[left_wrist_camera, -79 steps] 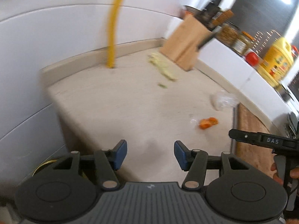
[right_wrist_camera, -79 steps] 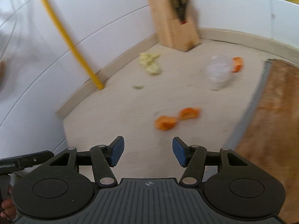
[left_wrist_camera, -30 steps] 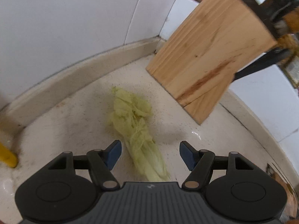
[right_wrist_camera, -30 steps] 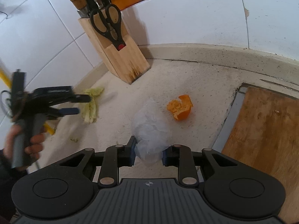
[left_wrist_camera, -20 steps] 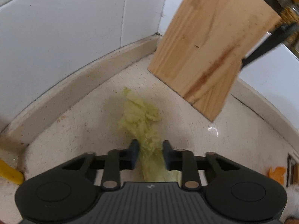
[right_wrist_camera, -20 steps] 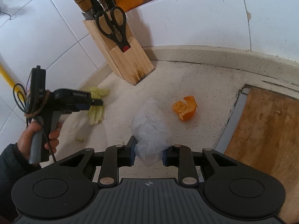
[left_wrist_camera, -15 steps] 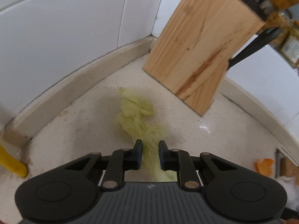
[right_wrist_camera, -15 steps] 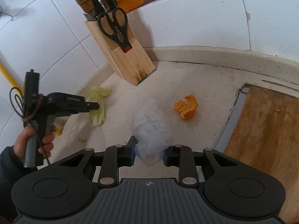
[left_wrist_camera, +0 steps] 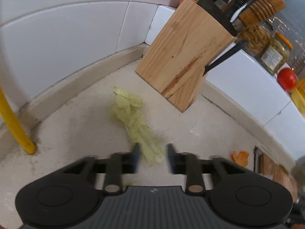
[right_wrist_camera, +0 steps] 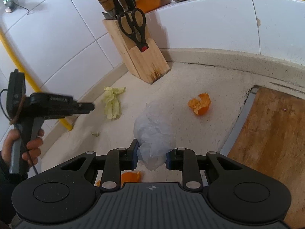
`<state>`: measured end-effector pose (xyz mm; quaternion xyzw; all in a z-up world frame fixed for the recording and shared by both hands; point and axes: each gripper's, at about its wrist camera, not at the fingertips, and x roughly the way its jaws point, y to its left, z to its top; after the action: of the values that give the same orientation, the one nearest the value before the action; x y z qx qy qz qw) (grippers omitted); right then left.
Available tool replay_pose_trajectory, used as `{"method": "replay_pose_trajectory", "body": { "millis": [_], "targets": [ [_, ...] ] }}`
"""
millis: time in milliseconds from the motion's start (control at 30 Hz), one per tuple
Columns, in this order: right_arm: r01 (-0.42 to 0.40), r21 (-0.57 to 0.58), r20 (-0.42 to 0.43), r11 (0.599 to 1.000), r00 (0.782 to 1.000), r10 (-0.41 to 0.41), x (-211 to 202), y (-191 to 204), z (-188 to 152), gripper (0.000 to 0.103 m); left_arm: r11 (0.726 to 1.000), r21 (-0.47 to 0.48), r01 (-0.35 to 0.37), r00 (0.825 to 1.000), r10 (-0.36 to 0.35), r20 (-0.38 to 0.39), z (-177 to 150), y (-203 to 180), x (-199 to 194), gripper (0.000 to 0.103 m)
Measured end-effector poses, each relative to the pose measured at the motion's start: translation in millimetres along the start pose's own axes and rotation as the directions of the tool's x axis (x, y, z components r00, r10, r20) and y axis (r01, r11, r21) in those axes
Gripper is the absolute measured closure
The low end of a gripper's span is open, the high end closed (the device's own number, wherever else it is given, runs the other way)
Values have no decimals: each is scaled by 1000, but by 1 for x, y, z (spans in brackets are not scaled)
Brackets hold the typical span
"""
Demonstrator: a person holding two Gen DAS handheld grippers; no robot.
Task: Collect trash
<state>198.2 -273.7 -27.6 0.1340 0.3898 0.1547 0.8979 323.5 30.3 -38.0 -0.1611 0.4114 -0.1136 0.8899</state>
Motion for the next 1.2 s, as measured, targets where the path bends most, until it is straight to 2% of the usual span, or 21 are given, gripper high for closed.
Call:
{"method": "replay_pose_trajectory", "body": {
  "millis": [67, 233, 367, 500, 600, 667, 733, 800, 833, 867, 967, 1033, 1133, 1200],
  "targets": [
    [-3, 1, -1, 1000, 1000, 3, -1, 0, -1, 69, 999, -23, -32, 999, 32, 4, 2, -1, 12, 44],
    [-20, 9, 3, 1000, 1000, 20, -5, -3, -4, 69, 997, -15, -74, 997, 74, -25, 2, -4, 31, 45],
    [-21, 28, -6, 999, 1000, 21, 1, -5, -6, 69, 990, 3, -139, 990, 139, 6, 11, -3, 46, 46],
    [-16, 28, -21, 999, 1000, 17, 6, -4, -8, 68, 975, 69, -213, 977, 215, -19, 20, -10, 77, 47],
    [-13, 29, -25, 1000, 1000, 14, 7, -3, -7, 67, 947, 161, -277, 961, 276, 27, 22, -23, 96, 47],
    [-12, 28, -24, 1000, 1000, 13, 7, -3, -7, 67, 947, 178, -268, 963, 265, 42, 26, -24, 103, 47],
    [-13, 31, -22, 999, 1000, 14, 5, -3, -8, 67, 947, 174, -271, 962, 271, 28, 30, -25, 105, 53],
    [-15, 35, -20, 999, 1000, 16, 5, -4, -9, 67, 950, 202, -236, 971, 240, 9, 27, -29, 100, 76],
    [-15, 38, -17, 999, 1000, 16, 4, -4, -9, 67, 948, 222, -230, 972, 233, 9, 23, -32, 97, 82],
    [-15, 39, -16, 999, 1000, 15, 3, -4, -9, 67, 943, 250, -221, 974, 225, 15, 18, -35, 93, 97],
    [-16, 52, -12, 998, 1000, 17, -1, -5, -9, 67, 956, 257, -141, 989, 146, 1, 3, -36, 74, 99],
    [-18, 59, -3, 998, 1000, 18, -7, -6, -9, 67, 962, 252, -106, 993, 113, -14, -7, -36, 62, 99],
    [-15, 66, 12, 998, 1000, 15, -13, -6, -9, 69, 981, 195, -11, 999, 20, -43, -22, -33, 35, 99],
    [-20, 66, 30, 998, 999, 19, -19, -4, -9, 70, 985, 174, 15, 999, -8, -41, -28, -31, 14, 99]
  ]
}}
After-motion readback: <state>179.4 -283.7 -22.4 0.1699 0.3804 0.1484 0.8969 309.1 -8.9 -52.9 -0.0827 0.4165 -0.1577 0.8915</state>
